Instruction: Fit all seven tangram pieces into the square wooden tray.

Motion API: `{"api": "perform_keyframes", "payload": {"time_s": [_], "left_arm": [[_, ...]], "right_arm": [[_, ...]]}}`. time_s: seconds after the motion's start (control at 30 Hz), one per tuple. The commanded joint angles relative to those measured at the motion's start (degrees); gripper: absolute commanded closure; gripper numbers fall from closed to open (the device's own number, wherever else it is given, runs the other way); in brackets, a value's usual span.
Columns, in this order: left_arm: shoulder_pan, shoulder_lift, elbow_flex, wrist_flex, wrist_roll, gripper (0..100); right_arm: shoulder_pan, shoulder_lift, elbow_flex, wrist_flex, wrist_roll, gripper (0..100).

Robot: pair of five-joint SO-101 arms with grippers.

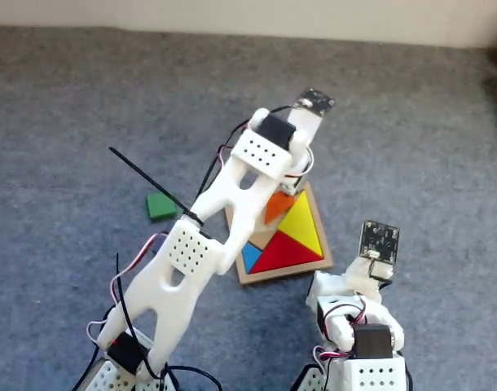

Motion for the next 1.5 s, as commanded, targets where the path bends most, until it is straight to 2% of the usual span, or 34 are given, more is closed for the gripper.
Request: {"api": "perform_keyframes", "payload": {"time_s": [0.0,0.2,0.4,0.67,0.93,1.17,1.47], "left_arm": [[-1.8,-2.5,-2.9,0.4,0.3,86],[-1.7,-0.3,-2.9,-0.2,0.2,86],[-2.0,-4.9,-2.9,0.1,0.4,86],[-5.0,-5.7,-2.5,0.4,0.3,86],[-2.3,0.9,-2.9,-1.9,0.2,86],[1.5,1.4,-2.9,-1.7,0.2,86],[2.0,-0.5,-5.7,0.9,0.3,86]], "right_arm": [[0.7,-1.0,7.3,0.3,0.3,99.2],[0.7,-1.0,7.3,0.3,0.3,99.2],[0.7,-1.0,7.3,0.3,0.3,99.2],[0.7,-1.0,7.3,0.3,0.3,99.2],[0.7,-1.0,7.3,0.3,0.3,99.2],[0.7,-1.0,7.3,0.3,0.3,99.2],[0.7,-1.0,7.3,0.3,0.3,99.2]]}}
